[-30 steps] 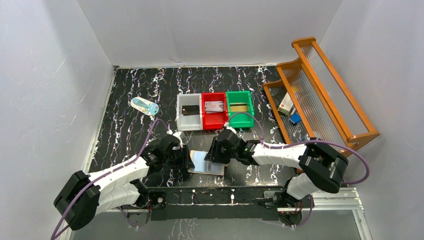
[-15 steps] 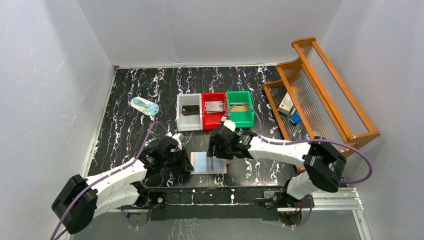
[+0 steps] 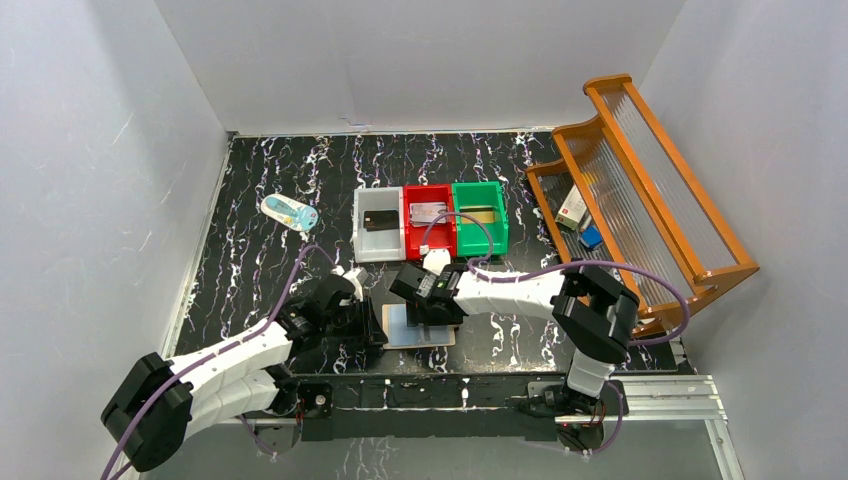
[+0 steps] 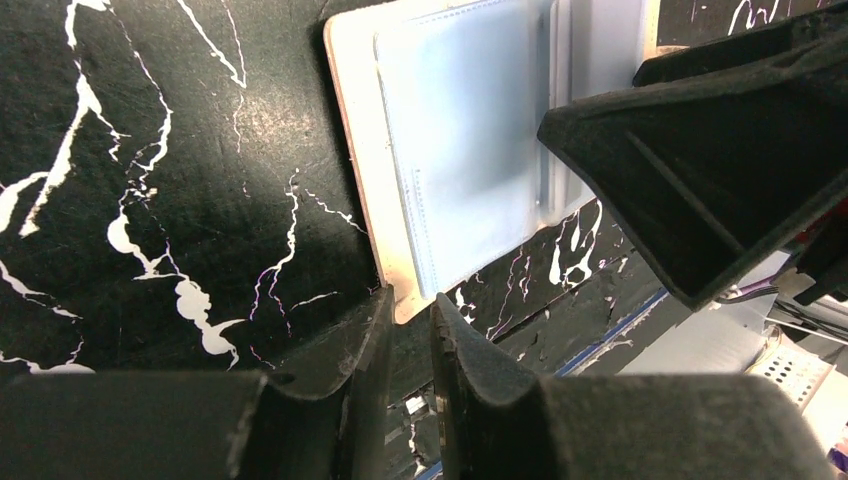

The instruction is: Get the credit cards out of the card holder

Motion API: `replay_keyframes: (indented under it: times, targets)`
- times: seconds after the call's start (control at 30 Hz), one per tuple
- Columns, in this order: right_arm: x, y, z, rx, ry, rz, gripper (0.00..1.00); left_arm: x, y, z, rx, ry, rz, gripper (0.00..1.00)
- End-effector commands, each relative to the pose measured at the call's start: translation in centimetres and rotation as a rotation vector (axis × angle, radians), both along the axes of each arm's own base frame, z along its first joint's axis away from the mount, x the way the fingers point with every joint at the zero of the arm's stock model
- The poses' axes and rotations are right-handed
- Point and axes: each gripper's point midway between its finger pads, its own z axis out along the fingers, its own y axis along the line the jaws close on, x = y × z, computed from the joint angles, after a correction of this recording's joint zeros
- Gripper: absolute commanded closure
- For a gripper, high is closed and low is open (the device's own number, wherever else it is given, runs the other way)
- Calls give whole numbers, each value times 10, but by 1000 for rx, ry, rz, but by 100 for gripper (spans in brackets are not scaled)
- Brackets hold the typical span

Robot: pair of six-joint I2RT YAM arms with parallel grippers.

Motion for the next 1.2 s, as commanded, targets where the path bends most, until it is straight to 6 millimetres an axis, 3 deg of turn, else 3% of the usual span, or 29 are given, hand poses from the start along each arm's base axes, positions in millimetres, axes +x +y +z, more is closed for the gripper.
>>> replay_keyframes:
  times: [0.0, 0.13, 0.3, 0.4, 0.73, 0.87, 1.17]
  targets:
    - [8, -1, 8, -33, -40, -13, 25, -6, -2, 0, -14, 11, -26, 81]
    - [4, 1, -5, -33, -18, -1, 28, -6, -2, -2, -11, 18, -32, 81]
    - [2, 9, -6, 12, -10, 11, 42, -7, -3, -3, -12, 20, -40, 81]
    - [5, 12, 10, 55, -37, 8, 48, -7, -3, -2, -13, 20, -42, 81]
    - [5, 11, 31, -4, -86, 14, 46, -5, -6, -2, -18, 19, -49, 81]
    - [6, 7, 26, -50, -92, 10, 38, -5, -6, -1, -18, 18, -50, 81]
    - [7, 6, 17, -18, -93, 21, 31, -5, -6, -1, -16, 13, -54, 81]
